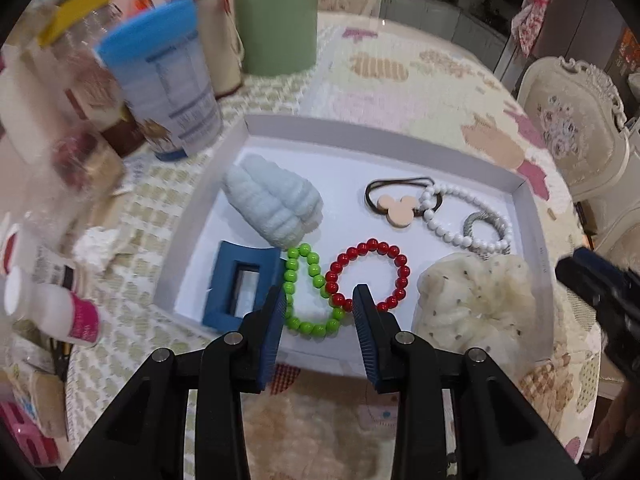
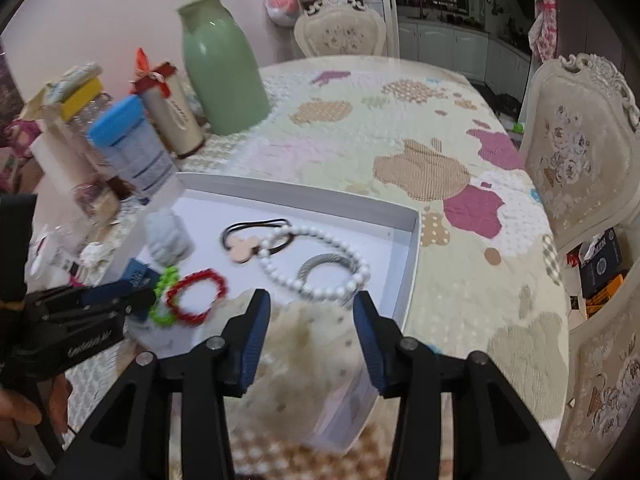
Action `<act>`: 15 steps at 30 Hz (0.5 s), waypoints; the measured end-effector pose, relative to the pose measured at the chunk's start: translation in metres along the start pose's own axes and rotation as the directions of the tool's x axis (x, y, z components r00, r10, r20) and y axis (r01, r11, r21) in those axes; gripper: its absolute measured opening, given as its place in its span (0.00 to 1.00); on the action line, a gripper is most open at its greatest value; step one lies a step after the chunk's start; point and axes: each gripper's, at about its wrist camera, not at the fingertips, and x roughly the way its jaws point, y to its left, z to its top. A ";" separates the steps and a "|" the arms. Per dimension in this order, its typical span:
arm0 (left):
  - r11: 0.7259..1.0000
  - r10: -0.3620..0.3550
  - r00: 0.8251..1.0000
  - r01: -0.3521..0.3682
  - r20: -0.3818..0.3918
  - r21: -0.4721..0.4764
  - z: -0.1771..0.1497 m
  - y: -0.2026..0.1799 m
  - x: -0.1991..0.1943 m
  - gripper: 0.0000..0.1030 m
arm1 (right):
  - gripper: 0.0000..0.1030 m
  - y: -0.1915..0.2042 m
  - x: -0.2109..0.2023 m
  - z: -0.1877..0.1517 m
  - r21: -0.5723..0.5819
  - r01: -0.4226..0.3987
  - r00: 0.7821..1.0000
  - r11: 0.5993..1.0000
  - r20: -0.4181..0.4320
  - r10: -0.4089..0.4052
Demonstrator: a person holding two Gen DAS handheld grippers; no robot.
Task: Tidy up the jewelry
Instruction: 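Move both grippers toward the brown bead bracelet and gold coil hair tie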
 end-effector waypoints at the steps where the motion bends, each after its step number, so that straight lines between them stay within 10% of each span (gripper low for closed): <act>1: 1.000 0.003 1.000 -0.003 0.009 -0.001 -0.003 0.001 -0.005 0.25 | 0.44 0.003 -0.007 -0.004 -0.006 0.001 1.000 1.000 0.006 -0.001; 15: 0.999 -0.005 1.000 0.004 0.022 0.038 -0.067 0.002 -0.052 0.25 | 0.44 0.016 -0.074 -0.068 -0.031 0.025 0.999 0.999 0.022 -0.025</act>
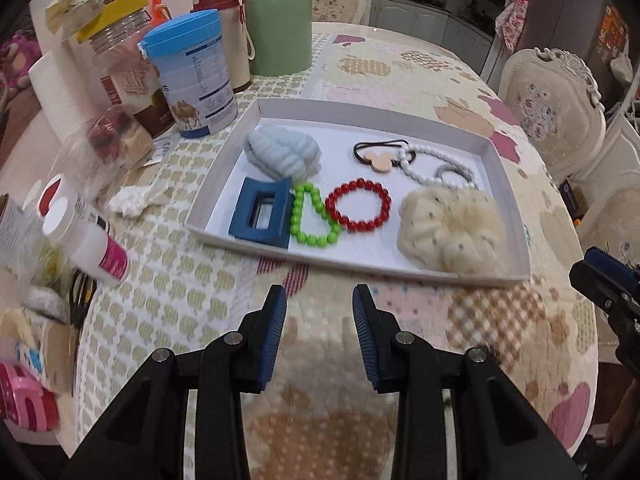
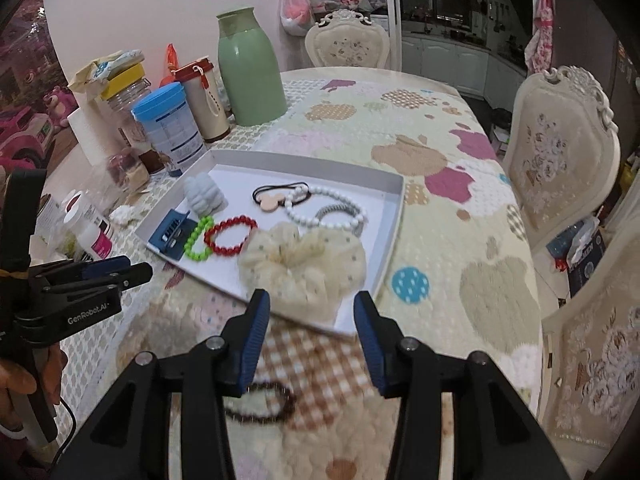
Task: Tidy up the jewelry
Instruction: 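Move both grippers toward the brown bead bracelet and gold coil hair tie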
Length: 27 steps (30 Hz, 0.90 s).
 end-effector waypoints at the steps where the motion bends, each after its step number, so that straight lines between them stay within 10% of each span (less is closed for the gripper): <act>1: 1.000 -0.001 1.000 0.001 0.004 0.002 -0.004 0.000 -0.004 0.25 | 0.44 0.000 -0.003 -0.003 0.001 0.000 1.000 1.000 0.002 0.000; 12: 0.999 -0.044 0.999 0.044 0.008 -0.007 -0.036 0.002 -0.030 0.25 | 0.44 0.014 -0.020 -0.041 -0.013 0.001 1.000 1.000 -0.012 -0.001; 27: 0.976 -0.194 0.964 0.208 -0.182 0.059 -0.075 -0.022 0.013 0.25 | 0.44 0.016 0.024 -0.077 -0.009 -0.037 0.990 0.999 -0.139 0.035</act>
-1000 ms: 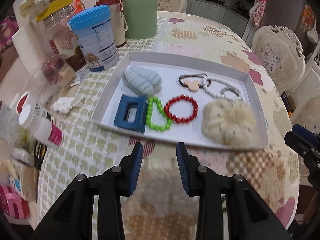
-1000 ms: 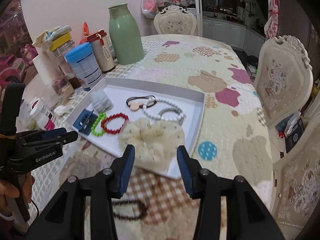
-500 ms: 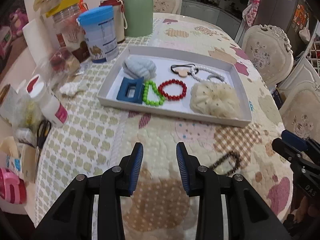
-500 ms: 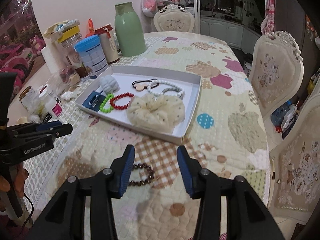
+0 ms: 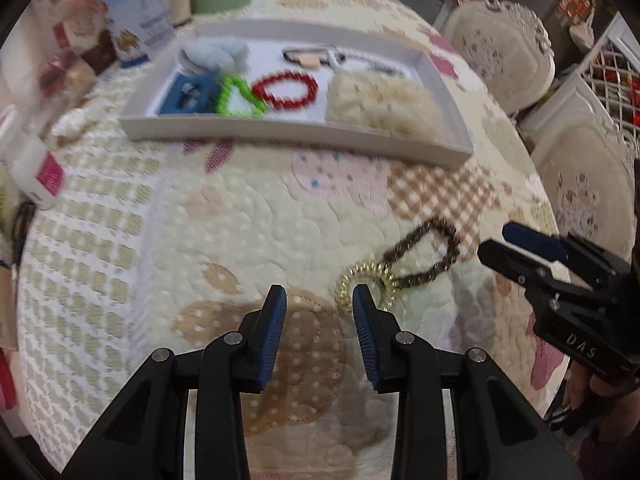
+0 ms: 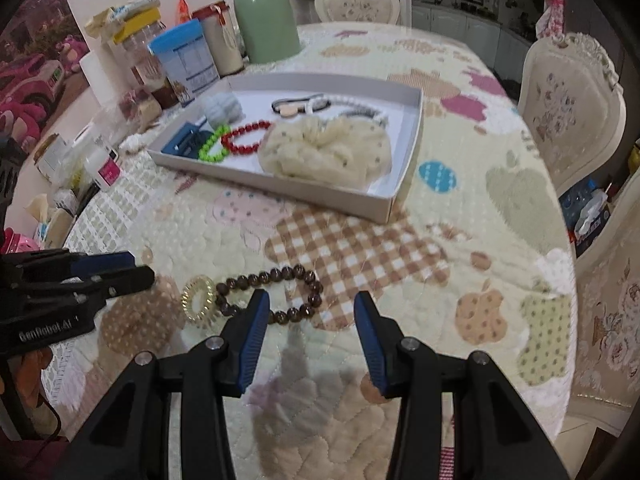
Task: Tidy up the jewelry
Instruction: 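Move both grippers toward the brown bead bracelet and gold coil hair tie, then grasp the gold coil hair tie with the left gripper while the right gripper grasps the brown bead bracelet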
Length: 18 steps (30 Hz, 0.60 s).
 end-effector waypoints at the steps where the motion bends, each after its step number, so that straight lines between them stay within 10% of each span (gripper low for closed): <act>1: 1.000 -0.002 1.000 0.002 -0.010 0.005 0.000 0.001 0.005 0.25 | 0.44 -0.001 0.003 0.000 -0.001 0.000 1.000 1.000 -0.007 0.000; 18: 0.995 0.035 0.999 -0.035 0.003 0.098 0.002 -0.017 0.029 0.13 | 0.35 0.005 0.048 0.007 -0.075 0.022 0.998 0.997 -0.049 -0.026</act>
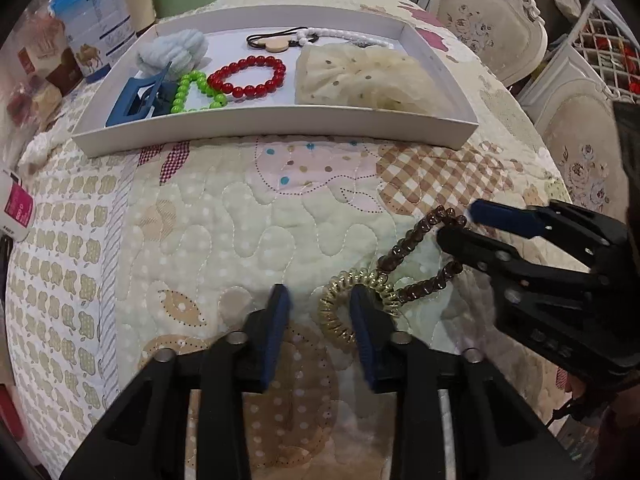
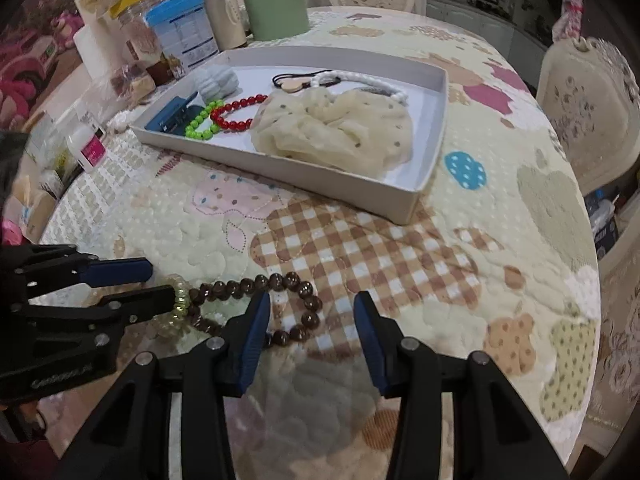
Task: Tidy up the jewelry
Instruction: 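Grasp the gold coil hair tie with the left gripper while the right gripper grasps the brown bead bracelet, then carry the coil hair tie and brown bracelet into the white tray and release both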
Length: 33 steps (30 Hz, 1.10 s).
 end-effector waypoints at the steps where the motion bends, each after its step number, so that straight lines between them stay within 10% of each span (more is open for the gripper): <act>1: 1.000 0.007 1.000 -0.007 0.002 0.005 0.001 -0.002 0.002 0.04 | 0.22 0.002 0.000 0.000 -0.016 0.022 1.000 1.000 0.018 -0.022; 4: 0.999 -0.025 1.000 0.025 -0.002 -0.024 0.000 0.005 -0.001 0.02 | 0.08 0.003 0.000 0.001 -0.026 0.026 0.999 0.999 0.022 -0.026; 33: 0.976 0.185 0.956 -0.151 0.229 -0.160 0.023 0.066 -0.118 0.02 | 0.08 0.041 -0.138 0.069 -0.123 -0.136 0.942 0.983 0.290 0.167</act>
